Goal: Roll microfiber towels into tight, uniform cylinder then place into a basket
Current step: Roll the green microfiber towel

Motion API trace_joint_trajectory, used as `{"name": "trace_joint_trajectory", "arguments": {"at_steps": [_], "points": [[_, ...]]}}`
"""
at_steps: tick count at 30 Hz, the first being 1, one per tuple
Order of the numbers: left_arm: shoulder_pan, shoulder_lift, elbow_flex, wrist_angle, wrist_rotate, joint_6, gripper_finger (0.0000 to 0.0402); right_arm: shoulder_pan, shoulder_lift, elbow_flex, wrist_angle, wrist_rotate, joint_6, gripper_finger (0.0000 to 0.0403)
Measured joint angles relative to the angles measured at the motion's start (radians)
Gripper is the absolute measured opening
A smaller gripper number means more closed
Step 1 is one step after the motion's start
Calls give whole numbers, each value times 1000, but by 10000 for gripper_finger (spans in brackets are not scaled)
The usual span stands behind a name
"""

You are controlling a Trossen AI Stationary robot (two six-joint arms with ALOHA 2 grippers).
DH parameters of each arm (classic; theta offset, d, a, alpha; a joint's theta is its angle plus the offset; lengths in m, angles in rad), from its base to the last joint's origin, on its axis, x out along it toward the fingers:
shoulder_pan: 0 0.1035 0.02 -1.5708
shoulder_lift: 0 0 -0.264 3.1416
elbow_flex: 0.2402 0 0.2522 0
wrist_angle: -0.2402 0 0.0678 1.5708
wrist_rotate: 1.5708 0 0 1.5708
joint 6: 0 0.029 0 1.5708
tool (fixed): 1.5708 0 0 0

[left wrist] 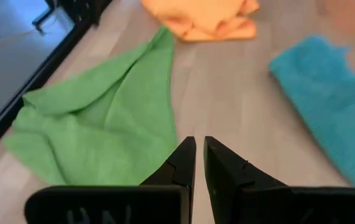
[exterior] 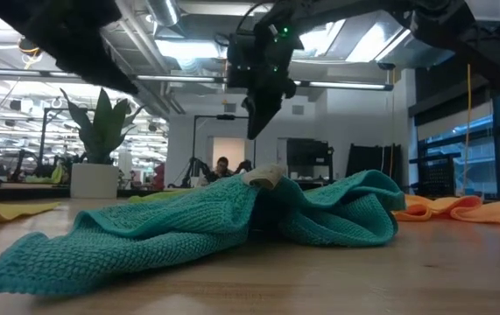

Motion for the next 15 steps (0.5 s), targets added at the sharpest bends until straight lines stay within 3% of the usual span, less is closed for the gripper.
{"name": "trace_joint_trajectory", "arguments": {"at_steps": [3, 7, 15], "points": [[25, 53, -21, 3, -1, -17, 25, 15, -2, 36, -56, 39, 25, 116], [74, 156, -40, 57, 2, -30, 25, 17, -10, 100, -113, -5, 52, 117], [169, 390, -40, 199, 110, -42, 25, -2, -109, 84, -134, -35, 69, 117]]}}
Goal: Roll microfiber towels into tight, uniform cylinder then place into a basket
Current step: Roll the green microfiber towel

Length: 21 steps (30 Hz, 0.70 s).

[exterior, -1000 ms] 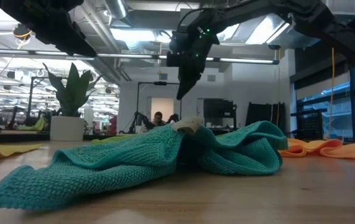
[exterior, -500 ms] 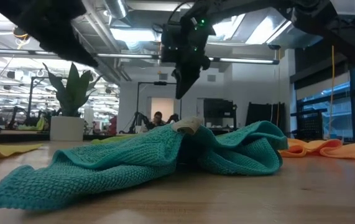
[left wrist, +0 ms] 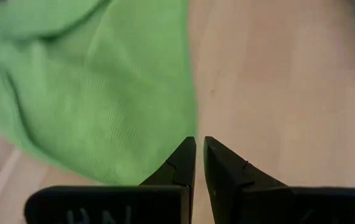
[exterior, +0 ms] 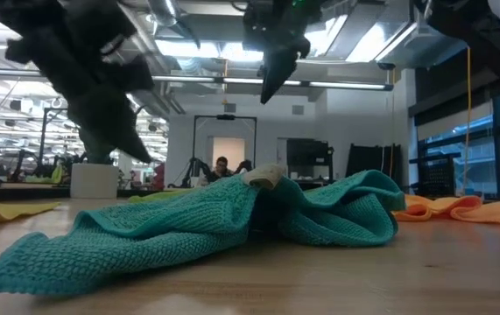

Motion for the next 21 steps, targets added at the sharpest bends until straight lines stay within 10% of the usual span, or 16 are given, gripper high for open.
{"name": "trace_joint_trajectory", "arguments": {"at_steps": [21], "points": [[19, 239, 5, 46, 271, -121, 25, 3, -38, -1, -108, -5, -3, 117]]}}
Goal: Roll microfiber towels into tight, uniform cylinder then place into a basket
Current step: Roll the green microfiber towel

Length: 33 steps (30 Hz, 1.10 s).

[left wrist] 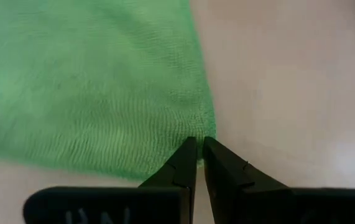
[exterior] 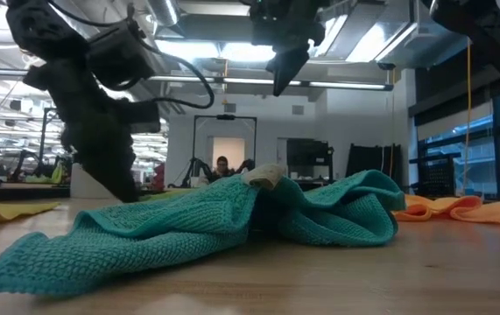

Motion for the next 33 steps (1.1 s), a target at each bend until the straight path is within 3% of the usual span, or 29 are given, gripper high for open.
{"name": "trace_joint_trajectory", "arguments": {"at_steps": [16, 24, 33], "points": [[-229, 0, 1, -74, 230, -276, 25, 6, 2, -29, 0, -92, -41, 117], [-272, -32, 43, -121, 139, -238, 22, 11, 5, -139, 115, -130, -74, 117], [-303, -118, 138, -450, -30, -280, 1, 29, 5, -230, 119, -127, -121, 117]]}}
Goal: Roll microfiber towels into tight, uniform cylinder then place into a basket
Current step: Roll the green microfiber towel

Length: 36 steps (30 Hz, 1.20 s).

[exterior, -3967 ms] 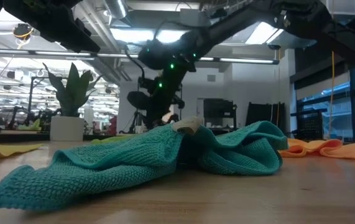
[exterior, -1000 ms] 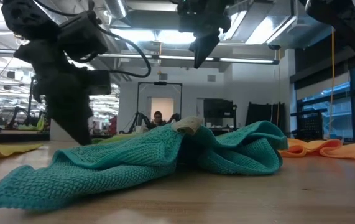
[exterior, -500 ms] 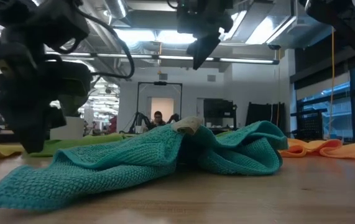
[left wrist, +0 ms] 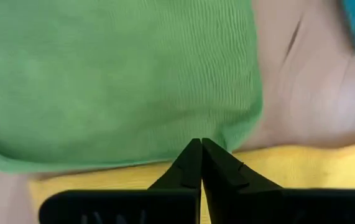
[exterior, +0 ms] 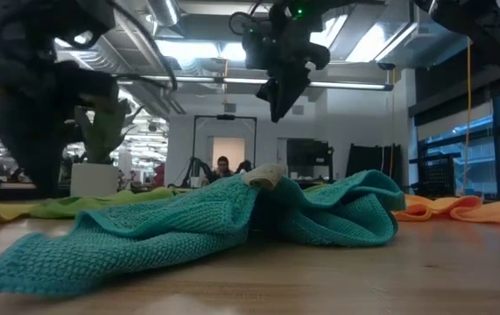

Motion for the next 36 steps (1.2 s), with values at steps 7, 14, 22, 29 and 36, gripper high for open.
{"name": "trace_joint_trajectory", "arguments": {"at_steps": [7, 14, 22, 29, 36], "points": [[-4, -16, 40, -51, -126, 6, 1, 35, -1, -56, 65, 25, -3, 117], [10, -46, 110, -160, -218, 8, 0, 60, -12, -19, 42, 101, -6, 117], [46, -224, 156, -186, -267, 148, 2, 21, -130, 8, -11, 55, -1, 117], [103, -392, 171, -168, -293, 261, 1, -20, -266, 9, -88, -19, 1, 117], [121, -447, 155, -159, -304, 321, 4, -98, -427, -195, -53, -317, -53, 117]]}}
